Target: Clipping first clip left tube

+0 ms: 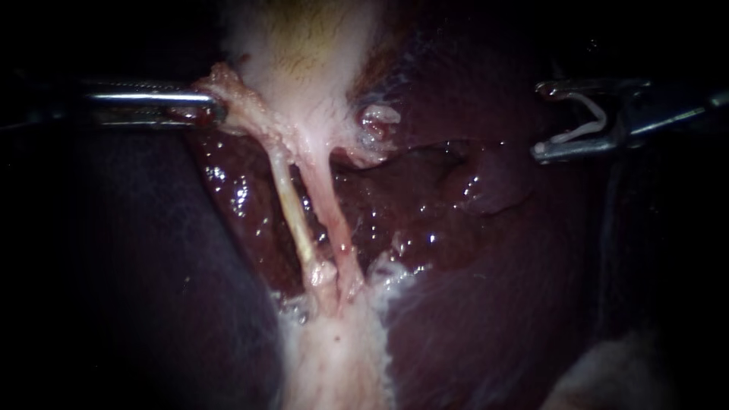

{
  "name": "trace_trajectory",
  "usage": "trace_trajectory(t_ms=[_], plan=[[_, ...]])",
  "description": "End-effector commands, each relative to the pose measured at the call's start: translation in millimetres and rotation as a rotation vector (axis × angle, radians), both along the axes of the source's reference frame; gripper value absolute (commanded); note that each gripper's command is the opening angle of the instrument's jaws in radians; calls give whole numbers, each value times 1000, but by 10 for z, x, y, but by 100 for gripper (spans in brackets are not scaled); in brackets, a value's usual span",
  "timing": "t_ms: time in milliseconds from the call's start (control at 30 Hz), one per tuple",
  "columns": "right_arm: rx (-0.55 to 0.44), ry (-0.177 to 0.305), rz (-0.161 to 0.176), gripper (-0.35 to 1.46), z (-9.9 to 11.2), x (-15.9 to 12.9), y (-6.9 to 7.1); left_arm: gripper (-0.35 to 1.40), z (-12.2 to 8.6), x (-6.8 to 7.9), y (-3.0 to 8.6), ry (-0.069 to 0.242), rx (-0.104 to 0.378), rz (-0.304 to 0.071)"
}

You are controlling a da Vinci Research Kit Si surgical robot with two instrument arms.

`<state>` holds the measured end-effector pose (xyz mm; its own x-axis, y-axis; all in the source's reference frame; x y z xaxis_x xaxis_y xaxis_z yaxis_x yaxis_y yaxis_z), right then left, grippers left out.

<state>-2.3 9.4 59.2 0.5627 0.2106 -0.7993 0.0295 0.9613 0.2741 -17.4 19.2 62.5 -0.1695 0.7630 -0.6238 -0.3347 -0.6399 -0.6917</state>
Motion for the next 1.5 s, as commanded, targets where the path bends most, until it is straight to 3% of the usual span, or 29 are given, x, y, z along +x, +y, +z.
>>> trace_trajectory(t_ms=[33, 467, 733, 867, 1133, 1500], plan=[[3, 4, -4, 49, 0, 5, -4, -35, 1, -1, -1, 2, -2, -1], [130, 71, -67, 48, -8, 95, -87, -35, 3, -3, 0, 1, -2, 1], [178, 87, -97, 48, 1, 146, -122, -35, 4, -5, -1, 1, -2, 0], [200, 86, -99, 48, 9, 165, -129, -35, 4, -6, -1, 0, -2, 2], [258, 69, -63, 48, 12, 190, -123, -35, 3, -8, -2, -1, -1, 2], [270, 67, -57, 48, 31, 210, -123, -35, 1, -9, -2, -2, 0, 4]])
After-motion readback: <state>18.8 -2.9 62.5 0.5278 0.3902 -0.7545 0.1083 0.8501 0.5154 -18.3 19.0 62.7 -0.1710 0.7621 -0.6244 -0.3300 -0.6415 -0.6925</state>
